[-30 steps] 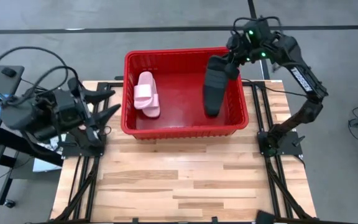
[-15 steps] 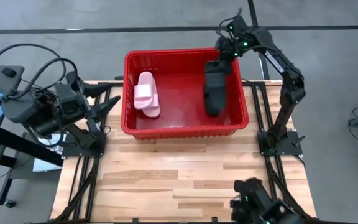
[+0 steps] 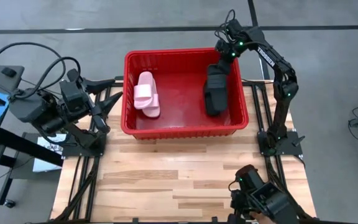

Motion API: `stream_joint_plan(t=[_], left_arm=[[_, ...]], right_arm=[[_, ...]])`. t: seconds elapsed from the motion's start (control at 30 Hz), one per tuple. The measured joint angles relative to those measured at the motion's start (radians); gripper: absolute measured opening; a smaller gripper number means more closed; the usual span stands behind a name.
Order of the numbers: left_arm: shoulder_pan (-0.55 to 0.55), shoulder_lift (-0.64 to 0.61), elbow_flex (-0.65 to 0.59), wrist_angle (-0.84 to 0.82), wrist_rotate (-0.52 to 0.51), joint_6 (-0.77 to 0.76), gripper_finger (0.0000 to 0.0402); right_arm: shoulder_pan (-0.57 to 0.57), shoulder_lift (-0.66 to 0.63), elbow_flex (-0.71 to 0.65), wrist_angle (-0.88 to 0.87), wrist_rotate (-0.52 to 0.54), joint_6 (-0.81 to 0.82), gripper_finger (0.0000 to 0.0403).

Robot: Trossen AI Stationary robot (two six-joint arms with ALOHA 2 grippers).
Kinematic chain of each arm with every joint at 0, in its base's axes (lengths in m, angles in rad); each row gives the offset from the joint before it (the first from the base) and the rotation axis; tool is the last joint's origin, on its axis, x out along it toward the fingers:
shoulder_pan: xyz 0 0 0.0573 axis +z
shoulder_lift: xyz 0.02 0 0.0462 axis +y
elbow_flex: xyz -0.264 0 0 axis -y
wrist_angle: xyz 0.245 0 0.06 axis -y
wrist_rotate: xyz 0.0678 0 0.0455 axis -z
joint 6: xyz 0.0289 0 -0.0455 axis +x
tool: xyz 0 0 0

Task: Pick and place slides into bin
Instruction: Put the black slipper in the red bin

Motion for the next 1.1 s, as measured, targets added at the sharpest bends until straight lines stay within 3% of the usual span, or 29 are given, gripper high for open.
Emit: stream_joint_plan(t=[0.23, 0.53, 0.7, 1.1], left_arm=[[0.002, 0.0, 0.0, -0.002, -0.005, -0.002, 0.0199], [0.002, 0.0, 0.0, -0.002, -0.005, -0.005, 0.0199], [0.014, 0.0, 0.0, -0.001, -0.005, -0.01, 0.0199], [0.062, 0.0, 0.0, -0.001, -0.004, -0.047, 0.0199]], right_arm=[[-0.028, 0.008, 0.0, 0.021, -0.096, -0.005, 0.001], [-0.041, 0.006, -0.088, 0.079, -0.091, -0.01, 0.001], [-0.035, 0.003, -0.126, 0.117, -0.074, -0.018, 0.001], [0.013, 0.006, -0.13, 0.098, 0.087, -0.084, 0.0009]])
